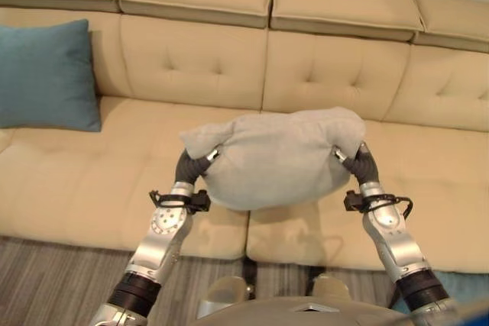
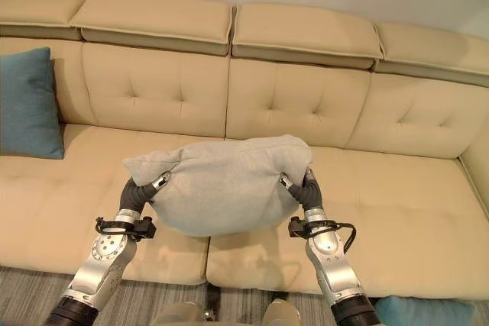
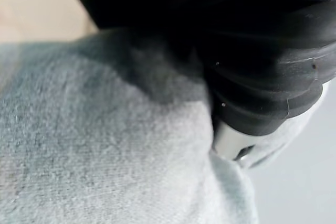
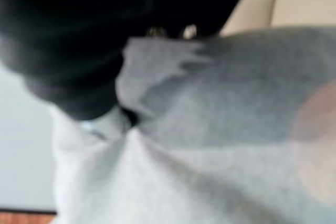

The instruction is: Pick up all the scattered cushions and arrange them neatly on the sofa.

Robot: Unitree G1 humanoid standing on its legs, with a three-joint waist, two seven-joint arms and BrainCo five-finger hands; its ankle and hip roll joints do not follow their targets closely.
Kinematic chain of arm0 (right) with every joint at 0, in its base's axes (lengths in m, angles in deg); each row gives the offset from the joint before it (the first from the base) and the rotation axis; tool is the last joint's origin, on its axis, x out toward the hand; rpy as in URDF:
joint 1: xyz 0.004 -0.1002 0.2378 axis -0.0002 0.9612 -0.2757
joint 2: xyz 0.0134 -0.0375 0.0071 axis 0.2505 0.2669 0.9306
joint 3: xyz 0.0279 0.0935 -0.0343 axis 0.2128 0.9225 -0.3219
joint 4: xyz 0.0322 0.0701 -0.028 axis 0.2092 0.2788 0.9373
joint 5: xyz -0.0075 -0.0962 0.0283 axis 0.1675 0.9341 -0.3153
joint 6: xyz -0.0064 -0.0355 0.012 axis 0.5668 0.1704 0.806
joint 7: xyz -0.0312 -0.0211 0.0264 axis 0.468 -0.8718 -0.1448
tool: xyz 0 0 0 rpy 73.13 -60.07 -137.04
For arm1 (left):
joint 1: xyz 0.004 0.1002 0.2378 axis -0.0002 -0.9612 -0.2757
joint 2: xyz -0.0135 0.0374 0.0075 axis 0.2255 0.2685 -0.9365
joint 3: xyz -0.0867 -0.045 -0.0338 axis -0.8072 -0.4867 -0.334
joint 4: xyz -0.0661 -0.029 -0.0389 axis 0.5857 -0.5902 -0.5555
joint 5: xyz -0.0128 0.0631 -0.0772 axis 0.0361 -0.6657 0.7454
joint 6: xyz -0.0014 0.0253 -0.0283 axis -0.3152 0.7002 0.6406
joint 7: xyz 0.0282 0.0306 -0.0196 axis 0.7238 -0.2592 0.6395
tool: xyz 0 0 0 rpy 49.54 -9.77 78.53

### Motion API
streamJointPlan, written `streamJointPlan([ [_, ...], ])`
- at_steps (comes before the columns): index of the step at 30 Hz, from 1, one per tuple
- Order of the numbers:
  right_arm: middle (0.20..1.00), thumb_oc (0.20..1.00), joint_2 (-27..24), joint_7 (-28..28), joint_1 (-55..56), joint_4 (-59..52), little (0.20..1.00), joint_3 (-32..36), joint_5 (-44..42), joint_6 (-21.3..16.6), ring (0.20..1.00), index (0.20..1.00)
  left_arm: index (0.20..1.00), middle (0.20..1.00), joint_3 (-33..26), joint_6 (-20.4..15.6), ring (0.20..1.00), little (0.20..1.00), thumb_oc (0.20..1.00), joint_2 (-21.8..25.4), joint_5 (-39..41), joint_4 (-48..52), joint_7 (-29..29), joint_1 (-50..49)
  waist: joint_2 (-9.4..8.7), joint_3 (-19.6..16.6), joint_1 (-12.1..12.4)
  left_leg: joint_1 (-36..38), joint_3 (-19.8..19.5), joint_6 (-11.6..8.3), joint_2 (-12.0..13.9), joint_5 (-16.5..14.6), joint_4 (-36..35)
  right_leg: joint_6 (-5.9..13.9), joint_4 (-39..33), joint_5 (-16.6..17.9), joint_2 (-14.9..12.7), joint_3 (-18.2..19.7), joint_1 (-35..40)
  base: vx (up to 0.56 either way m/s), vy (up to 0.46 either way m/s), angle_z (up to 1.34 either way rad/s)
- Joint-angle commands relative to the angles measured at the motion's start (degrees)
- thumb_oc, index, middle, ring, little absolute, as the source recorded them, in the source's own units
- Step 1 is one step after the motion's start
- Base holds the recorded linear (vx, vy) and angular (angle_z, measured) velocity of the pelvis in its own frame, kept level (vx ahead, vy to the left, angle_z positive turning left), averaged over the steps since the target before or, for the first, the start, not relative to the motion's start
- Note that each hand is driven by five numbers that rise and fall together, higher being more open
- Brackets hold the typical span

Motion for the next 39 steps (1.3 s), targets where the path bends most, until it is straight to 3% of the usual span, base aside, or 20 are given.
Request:
streamJointPlan([
  [1, 0.2, 0.2, -0.23, -0.87, -5.27, -4.98, 0.2, 1.9, 0.78, -4.81, 0.2, 0.2, 0.2, 0.2, 0.76, -5.6, 0.2, 0.2, 0.2, -2.38, -1.82, 7.52, -0.98, 4.19, 1.79, -3.21, 0.3, -0.06, -5.64, -4.53, 4.47, -3.21, 3.61, 0.79, 0.43, 0.54, 2.94, -1.08, 1.91, 0.09, -0.085, 0.02],
  [9, 0.2, 0.2, -1.58, 1.14, -5.63, -5.9, 0.2, 3.62, 2.4, -4.24, 0.2, 0.2, 0.2, 0.2, 1.76, -5.19, 0.2, 0.2, 0.2, -4.04, -2.19, 5.34, 1.07, 10.7, 2.96, -5.22, -1.92, 2.06, -5.61, -6.73, 5.86, -1.19, -1.19, 0.17, -4.8, -0.87, 4.42, -4.01, 6.02, 0.06, -0.064, 0.09],
  [18, 0.2, 0.2, -0.68, 4.81, -23.33, 1.49, 0.2, -3.74, 1.23, -3.17, 0.2, 0.2, 0.2, 0.2, 1.79, -5.8, 0.2, 0.2, 0.2, -3.0, -2.55, -4.0, 9.09, 25.61, 3.3, -3.58, -1.27, 1.66, -3.58, -6.36, 6.45, -1.11, -1.99, 0.78, -5.4, -0.01, 5.05, -2.62, 4.15, -0.01, 0.001, -0.1],
  [26, 0.2, 0.2, -0.34, 10.66, -44.67, 9.57, 0.2, -8.6, 1.29, -2.63, 0.2, 0.2, 0.2, 0.2, 4.32, -8.42, 0.2, 0.2, 0.2, 2.12, 1.98, -14.57, 14.44, 46.24, 3.03, 2.42, -0.75, -10.39, -4.45, -6.13, 5.69, 0.17, 1.73, 0.99, -4.36, 3.41, 4.53, -0.98, -7.06, -0.17, 0.032, -0.03],
  [31, 0.2, 0.2, -0.28, 12.7, -53.14, 14.99, 0.2, -10.22, 1.17, -2.4, 0.2, 0.2, 0.2, 0.2, 6.26, -9.45, 0.2, 0.2, 0.2, 5.29, 2.98, -19.55, 15.66, 54.9, 2.2, 3.75, -0.17, -16.59, -4.78, -6.34, 5.52, 0.47, 4.18, 1.14, -3.93, 5.23, 3.95, -0.34, -12.11, -0.06, 0.034, -0.04],
  [39, 0.2, 0.2, 1.01, 15.89, -60.33, 22.25, 0.2, -12.37, 2.64, -3.39, 0.2, 0.2, 0.2, 0.2, 8.98, -11.44, 0.2, 0.2, 0.2, 4.63, 7.06, -31.86, 16.06, 64.53, 2.59, 6.16, -1.22, -24.64, -5.64, -6.6, 4.88, 1.59, 5.58, 0.98, -3.55, 6.69, 3.22, 0.18, -19.44, -0.03, 0.045, 0.01],
])
